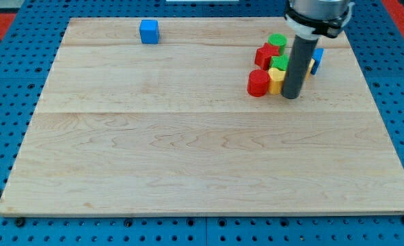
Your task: Separate the green circle and the blue triangle from the group of blocks
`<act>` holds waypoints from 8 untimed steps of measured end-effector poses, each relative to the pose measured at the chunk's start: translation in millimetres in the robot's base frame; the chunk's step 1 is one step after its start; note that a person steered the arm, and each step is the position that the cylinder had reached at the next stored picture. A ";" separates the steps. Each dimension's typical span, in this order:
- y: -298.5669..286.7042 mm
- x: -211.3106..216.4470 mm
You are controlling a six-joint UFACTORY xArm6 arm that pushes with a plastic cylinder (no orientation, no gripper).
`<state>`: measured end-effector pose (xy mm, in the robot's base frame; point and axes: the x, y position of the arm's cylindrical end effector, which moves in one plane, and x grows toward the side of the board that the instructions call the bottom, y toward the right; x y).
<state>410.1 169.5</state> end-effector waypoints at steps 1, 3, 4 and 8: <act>64.0 -42.7; -18.6 -93.2; -8.7 -95.7; -32.9 -118.1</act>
<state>292.0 136.7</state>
